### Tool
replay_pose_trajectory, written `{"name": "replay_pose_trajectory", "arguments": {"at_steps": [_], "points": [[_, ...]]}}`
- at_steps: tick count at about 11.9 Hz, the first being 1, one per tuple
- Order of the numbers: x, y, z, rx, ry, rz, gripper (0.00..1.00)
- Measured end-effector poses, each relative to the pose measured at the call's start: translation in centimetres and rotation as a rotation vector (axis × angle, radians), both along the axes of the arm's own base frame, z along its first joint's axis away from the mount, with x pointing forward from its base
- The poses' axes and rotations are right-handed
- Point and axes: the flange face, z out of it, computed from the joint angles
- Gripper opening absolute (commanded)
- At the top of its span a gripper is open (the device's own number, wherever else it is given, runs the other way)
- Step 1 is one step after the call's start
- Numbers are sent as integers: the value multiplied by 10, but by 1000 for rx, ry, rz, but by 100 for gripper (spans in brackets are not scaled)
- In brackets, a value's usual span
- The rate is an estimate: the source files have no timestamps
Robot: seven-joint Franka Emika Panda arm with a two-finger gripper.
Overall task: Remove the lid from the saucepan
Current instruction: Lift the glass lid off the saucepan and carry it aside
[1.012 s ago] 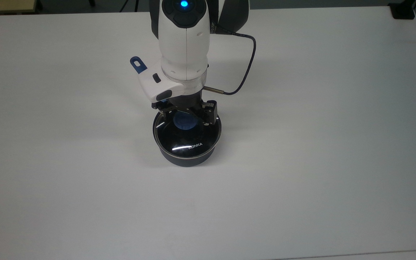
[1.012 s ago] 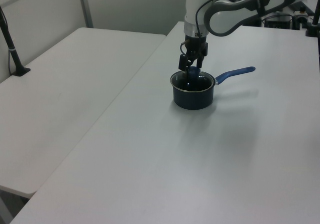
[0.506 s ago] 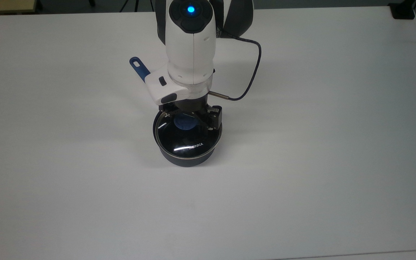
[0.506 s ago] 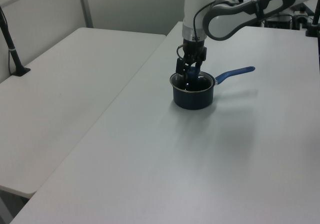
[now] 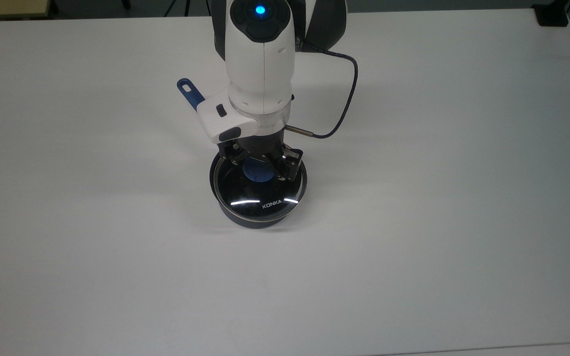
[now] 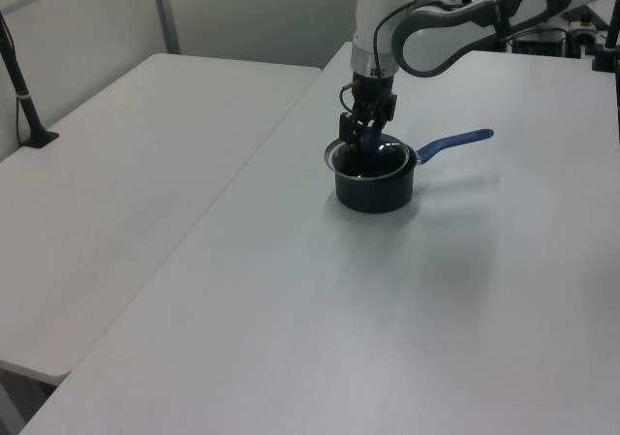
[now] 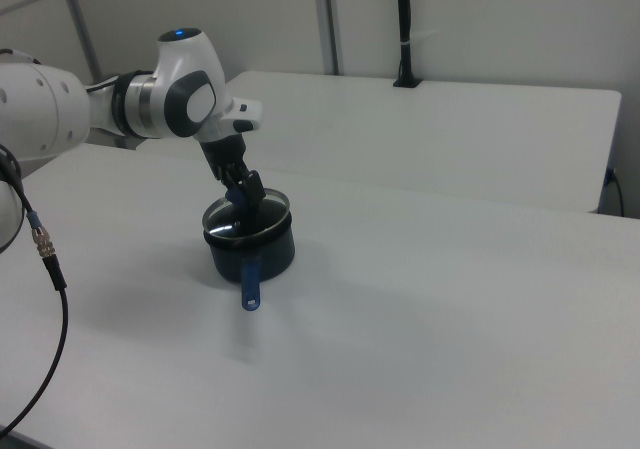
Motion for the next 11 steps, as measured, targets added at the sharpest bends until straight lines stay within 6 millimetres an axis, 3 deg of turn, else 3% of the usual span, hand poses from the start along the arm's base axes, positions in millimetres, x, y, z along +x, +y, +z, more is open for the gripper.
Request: {"name": "replay_pose_trajectory", "arguments": {"at_steps": [2,4,6,7,9,10,11], "points": [[-2,-9,17,-7,-13,-7,56],[-12,-41,46,-31,11,27,56],[-29,-101,70,-56,66,99,57],[-41,-142,71,-65,93,140,57],[-74,-227,51,-63,164,206,57],[-92,-258,32,-65,195,220,57],[-105,-274,9,-73,198,225,57]]}}
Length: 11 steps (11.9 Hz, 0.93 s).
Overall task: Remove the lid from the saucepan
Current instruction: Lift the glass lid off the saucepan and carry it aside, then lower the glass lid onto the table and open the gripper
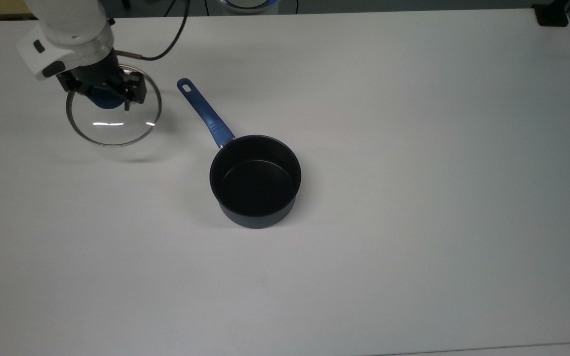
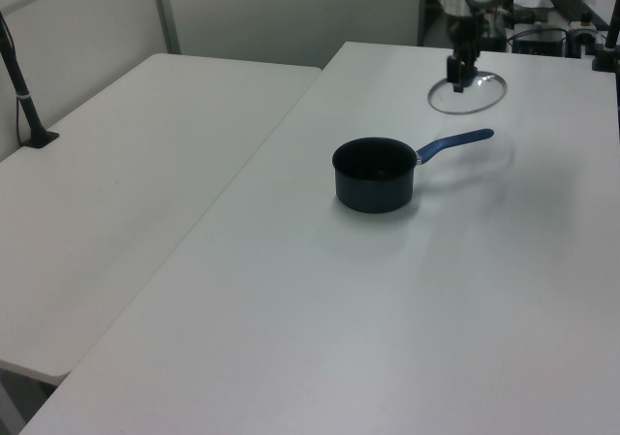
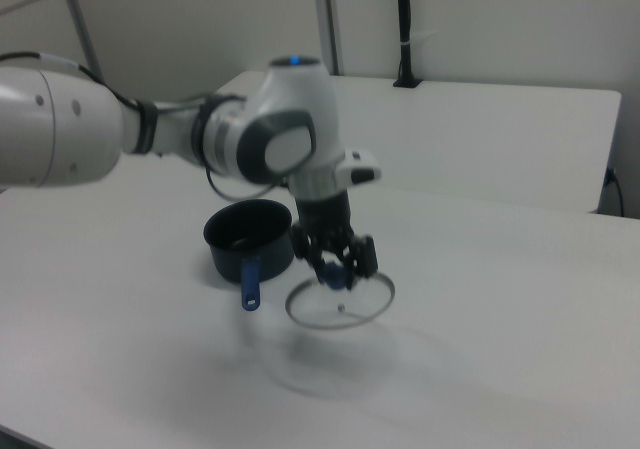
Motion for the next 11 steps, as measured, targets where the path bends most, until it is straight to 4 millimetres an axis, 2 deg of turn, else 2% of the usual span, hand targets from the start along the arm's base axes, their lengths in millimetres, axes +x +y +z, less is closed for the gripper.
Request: {"name": "replay_pose_trajectory", "arguments": {"at_steps": [1,2,3,4,5,6,8,9,10,11], "points": [[-8,-2,-27,-7,-10,10,57],[-17,4,-55,-10,-11,28,58],[-24,11,-77,-19,-6,52,63],[-30,15,-91,-26,-3,68,75],[-31,15,-95,-28,-4,71,99],[-31,15,-96,-27,-1,70,100],[-28,11,-84,-36,-30,22,100],[-22,8,-62,-44,-39,-13,100],[-15,6,-22,-53,-33,-42,100],[-9,6,29,-45,-30,-73,100]]}}
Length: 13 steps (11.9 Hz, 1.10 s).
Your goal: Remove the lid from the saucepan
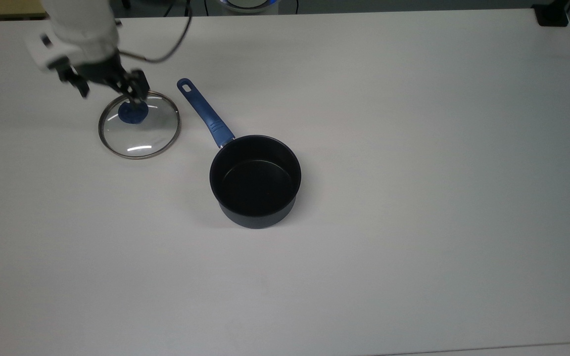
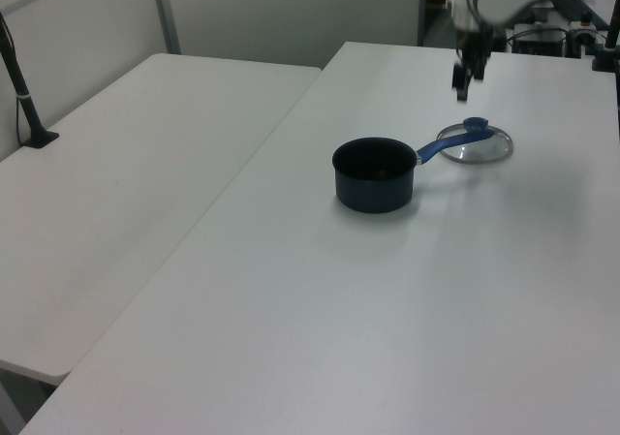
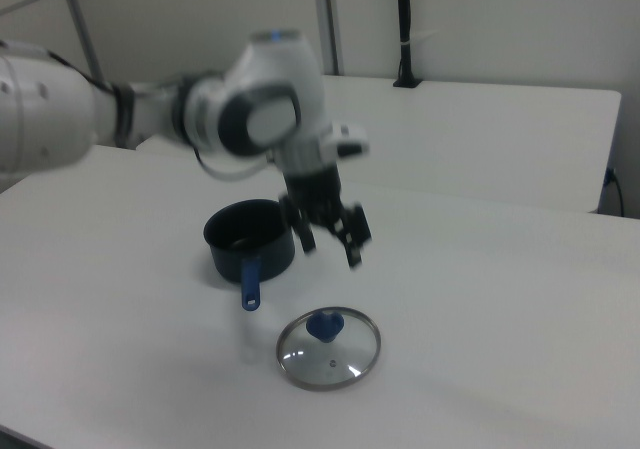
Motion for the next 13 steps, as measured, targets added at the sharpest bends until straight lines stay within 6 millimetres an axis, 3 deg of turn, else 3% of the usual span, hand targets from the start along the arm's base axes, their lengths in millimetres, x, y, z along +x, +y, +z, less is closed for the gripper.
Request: {"name": "replay_pose_trajectory", "arguments": {"at_steps": [2,3,5,7,8,10,13], "points": [[-8,10,100,46,-15,-39,100],[-19,23,136,76,-20,-45,100],[-33,76,171,112,-22,-92,100],[-27,139,164,114,-9,-126,100],[-22,160,156,113,-15,-105,100],[-13,170,150,110,-53,-36,100],[-13,155,151,106,-45,115,100]]}}
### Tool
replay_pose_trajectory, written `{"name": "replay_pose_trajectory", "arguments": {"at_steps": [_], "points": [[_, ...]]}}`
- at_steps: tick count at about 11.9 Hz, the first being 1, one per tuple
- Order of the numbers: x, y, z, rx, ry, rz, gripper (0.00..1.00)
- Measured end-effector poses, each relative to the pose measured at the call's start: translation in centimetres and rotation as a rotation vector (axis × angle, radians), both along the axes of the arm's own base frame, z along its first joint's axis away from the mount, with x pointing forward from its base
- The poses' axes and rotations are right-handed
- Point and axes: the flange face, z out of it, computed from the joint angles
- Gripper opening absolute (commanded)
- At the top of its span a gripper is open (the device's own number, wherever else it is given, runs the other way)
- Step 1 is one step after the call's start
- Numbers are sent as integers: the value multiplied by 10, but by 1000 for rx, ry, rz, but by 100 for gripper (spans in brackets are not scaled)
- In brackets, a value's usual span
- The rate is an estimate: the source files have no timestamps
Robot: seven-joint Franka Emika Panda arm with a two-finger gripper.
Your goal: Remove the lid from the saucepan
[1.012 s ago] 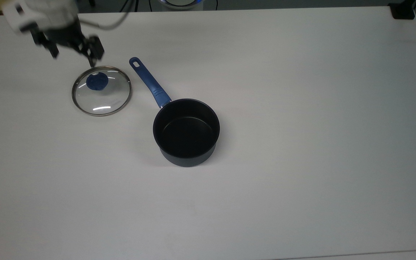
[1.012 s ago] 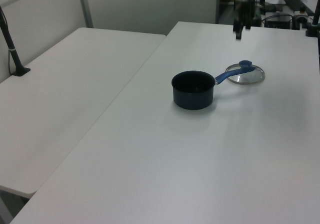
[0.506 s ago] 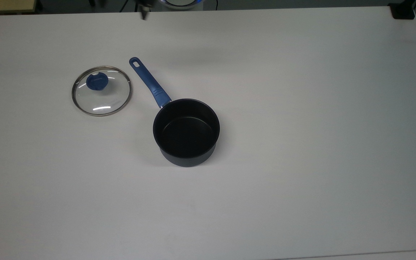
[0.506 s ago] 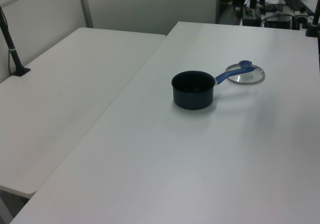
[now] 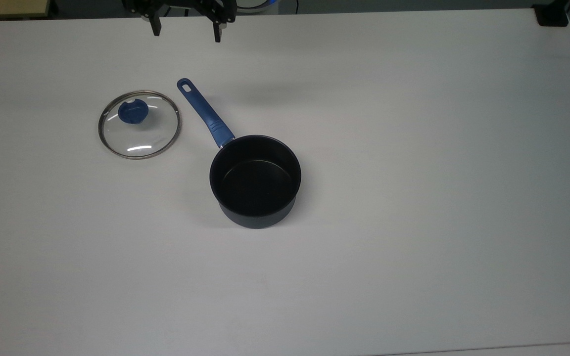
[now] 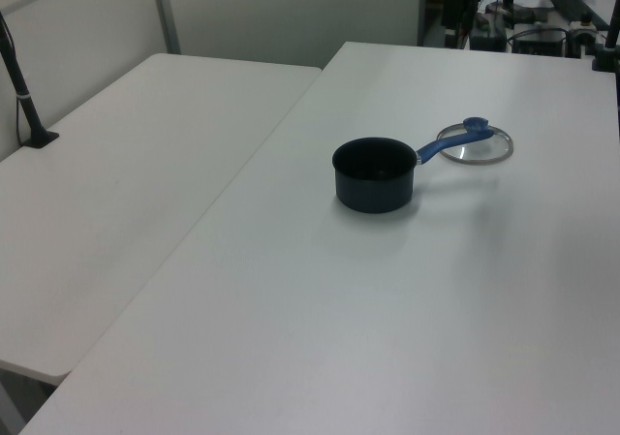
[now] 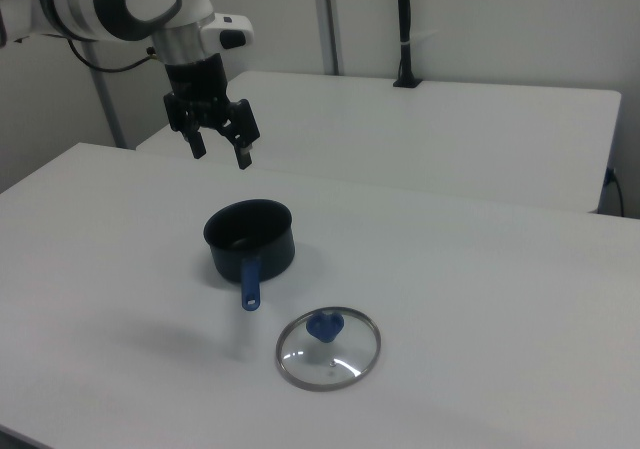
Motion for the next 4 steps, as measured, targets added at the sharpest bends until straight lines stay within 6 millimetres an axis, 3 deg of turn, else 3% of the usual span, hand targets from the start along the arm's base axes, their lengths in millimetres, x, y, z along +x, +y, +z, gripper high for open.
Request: {"name": "replay_pose_trajectory", "arguments": {"at_steps": [4], "points": [[-1,-2,5,-1,-9,8,100]]}}
